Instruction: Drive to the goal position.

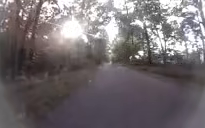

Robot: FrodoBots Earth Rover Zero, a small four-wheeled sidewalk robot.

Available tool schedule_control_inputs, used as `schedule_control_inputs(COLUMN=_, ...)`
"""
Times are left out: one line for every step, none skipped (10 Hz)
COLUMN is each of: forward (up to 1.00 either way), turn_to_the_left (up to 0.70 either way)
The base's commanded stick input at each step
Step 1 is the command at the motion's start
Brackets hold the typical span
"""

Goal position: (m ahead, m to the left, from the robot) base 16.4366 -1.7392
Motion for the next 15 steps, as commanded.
schedule_control_inputs(forward=0.7, turn_to_the_left=-0.01)
schedule_control_inputs(forward=0.7, turn_to_the_left=-0.01)
schedule_control_inputs(forward=0.7, turn_to_the_left=-0.01)
schedule_control_inputs(forward=0.7, turn_to_the_left=-0.01)
schedule_control_inputs(forward=0.7, turn_to_the_left=-0.01)
schedule_control_inputs(forward=0.7, turn_to_the_left=-0.06)
schedule_control_inputs(forward=0.7, turn_to_the_left=-0.28)
schedule_control_inputs(forward=0.7, turn_to_the_left=-0.35)
schedule_control_inputs(forward=0.7, turn_to_the_left=-0.04)
schedule_control_inputs(forward=0.7, turn_to_the_left=-0.01)
schedule_control_inputs(forward=0.7, turn_to_the_left=-0.01)
schedule_control_inputs(forward=0.7, turn_to_the_left=-0.01)
schedule_control_inputs(forward=0.7, turn_to_the_left=-0.01)
schedule_control_inputs(forward=0.7, turn_to_the_left=-0.01)
schedule_control_inputs(forward=0.7, turn_to_the_left=-0.01)
